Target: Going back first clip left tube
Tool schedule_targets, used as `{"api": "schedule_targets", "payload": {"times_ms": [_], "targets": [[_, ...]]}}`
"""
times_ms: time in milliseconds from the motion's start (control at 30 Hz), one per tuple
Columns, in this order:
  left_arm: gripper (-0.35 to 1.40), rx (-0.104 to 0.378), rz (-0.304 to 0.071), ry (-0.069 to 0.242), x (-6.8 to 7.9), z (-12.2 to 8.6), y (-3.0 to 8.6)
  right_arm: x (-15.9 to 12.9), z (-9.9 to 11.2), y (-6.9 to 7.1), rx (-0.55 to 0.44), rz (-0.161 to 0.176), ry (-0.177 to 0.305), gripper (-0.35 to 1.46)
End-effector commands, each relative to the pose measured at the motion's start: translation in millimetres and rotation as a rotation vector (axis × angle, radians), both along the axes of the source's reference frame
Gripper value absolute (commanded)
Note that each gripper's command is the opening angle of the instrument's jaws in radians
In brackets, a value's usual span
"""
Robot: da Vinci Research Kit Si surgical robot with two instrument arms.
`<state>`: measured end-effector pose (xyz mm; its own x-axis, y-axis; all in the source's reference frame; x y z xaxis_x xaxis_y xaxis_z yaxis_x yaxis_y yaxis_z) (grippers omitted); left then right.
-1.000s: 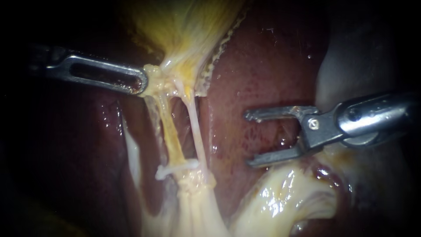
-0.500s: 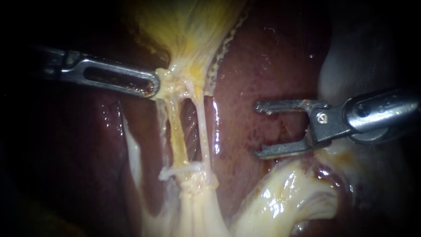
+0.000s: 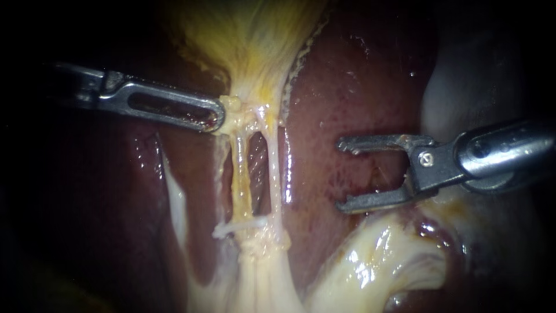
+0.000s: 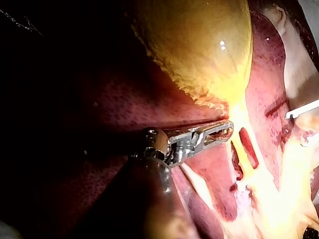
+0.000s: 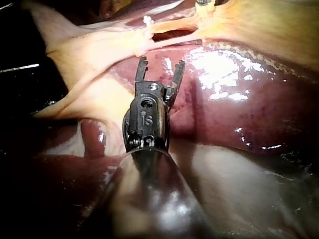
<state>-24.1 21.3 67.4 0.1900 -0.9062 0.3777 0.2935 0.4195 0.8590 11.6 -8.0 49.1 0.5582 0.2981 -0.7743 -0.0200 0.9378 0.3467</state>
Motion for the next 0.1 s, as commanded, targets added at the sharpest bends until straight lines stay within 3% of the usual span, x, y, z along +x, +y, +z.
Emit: {"api": "schedule_targets", "payload": {"times_ms": [33,100], "targets": [[-0.35,0.0,0.0,0.0,0.0,0.0,0.0,0.0,-0.1,0.0,0.0,0.0,0.0,0.5],[-0.35,0.0,0.0,0.0,0.1,0.0,0.0,0.1,-0.1,-0.1,0.006,-0.008,0.005,0.5]]}}
